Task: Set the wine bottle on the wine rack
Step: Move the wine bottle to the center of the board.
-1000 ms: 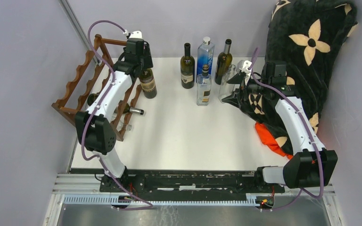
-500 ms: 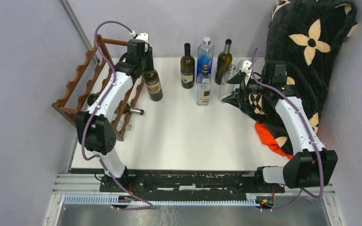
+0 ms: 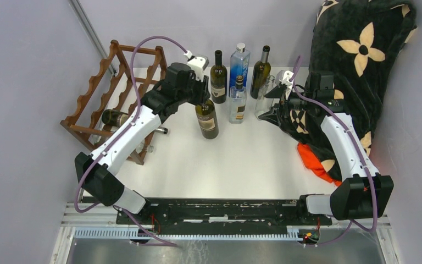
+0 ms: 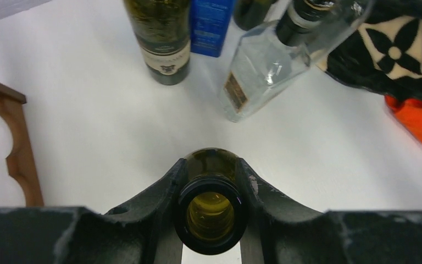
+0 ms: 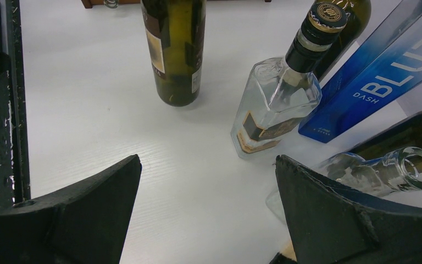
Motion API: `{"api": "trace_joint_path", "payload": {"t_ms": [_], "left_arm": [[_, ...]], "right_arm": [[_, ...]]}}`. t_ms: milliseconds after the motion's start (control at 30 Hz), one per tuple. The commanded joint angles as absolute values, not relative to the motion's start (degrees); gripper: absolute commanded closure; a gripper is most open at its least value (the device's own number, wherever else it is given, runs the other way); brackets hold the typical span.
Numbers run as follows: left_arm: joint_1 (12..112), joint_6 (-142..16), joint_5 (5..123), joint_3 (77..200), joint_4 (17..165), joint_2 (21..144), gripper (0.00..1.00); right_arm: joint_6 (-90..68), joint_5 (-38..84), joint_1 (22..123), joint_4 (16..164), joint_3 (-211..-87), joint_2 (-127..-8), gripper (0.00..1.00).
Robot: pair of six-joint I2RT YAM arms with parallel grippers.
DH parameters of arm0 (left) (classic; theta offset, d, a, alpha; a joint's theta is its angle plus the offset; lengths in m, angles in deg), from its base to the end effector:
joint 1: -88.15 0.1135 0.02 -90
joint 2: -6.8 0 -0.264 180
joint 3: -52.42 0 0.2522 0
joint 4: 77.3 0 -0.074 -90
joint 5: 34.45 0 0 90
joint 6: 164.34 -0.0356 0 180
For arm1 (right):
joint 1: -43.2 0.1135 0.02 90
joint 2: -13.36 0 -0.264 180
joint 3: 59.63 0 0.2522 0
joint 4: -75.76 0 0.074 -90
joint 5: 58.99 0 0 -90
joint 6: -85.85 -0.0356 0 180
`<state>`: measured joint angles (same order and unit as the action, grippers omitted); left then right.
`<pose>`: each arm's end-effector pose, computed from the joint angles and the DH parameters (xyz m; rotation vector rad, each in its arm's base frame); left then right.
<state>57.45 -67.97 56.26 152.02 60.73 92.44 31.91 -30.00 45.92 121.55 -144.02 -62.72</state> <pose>0.2934 -0.1747 0.3861 0.4470 2.0368 -0.4105 0.2767 0.0443 0.3507 -1.1348 1.5852 0.7917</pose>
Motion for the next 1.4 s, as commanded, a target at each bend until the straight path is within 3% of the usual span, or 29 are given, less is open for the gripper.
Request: {"api": "trace_joint_path", "payload": {"t_ms": [0,467,867,967,1167,1367], "left_arm": [[55.07,-70.61,54.35,152.71,65.23,89.80,0.98],[51.76,-69.37,55.28,150.64,66.25,90.26,0.97],[51.32,-70.75,58.38,147.71,66.25,89.48,0.90],[51.32,-71.15,58.95,146.85,65.90,89.18,0.83],[51.23,-71.36,61.00,146.36,64.37,87.72,0.54],[51.08,-71.56,62.13,146.99,62.15,86.30,0.32]], "right_arm": [[31.38,-31.57,46.04,120.88,-145.74,-61.75,0.02],[31.48,-31.39,46.08,120.79,-145.11,-61.26,0.02],[30.96,-31.48,46.19,120.64,-146.12,-61.79,0.02],[30.94,-31.39,46.42,120.63,-146.49,-61.79,0.02],[30.97,-31.04,46.97,121.18,-147.93,-62.12,0.02],[30.82,-30.48,48.72,121.76,-150.18,-63.15,0.02]]}}
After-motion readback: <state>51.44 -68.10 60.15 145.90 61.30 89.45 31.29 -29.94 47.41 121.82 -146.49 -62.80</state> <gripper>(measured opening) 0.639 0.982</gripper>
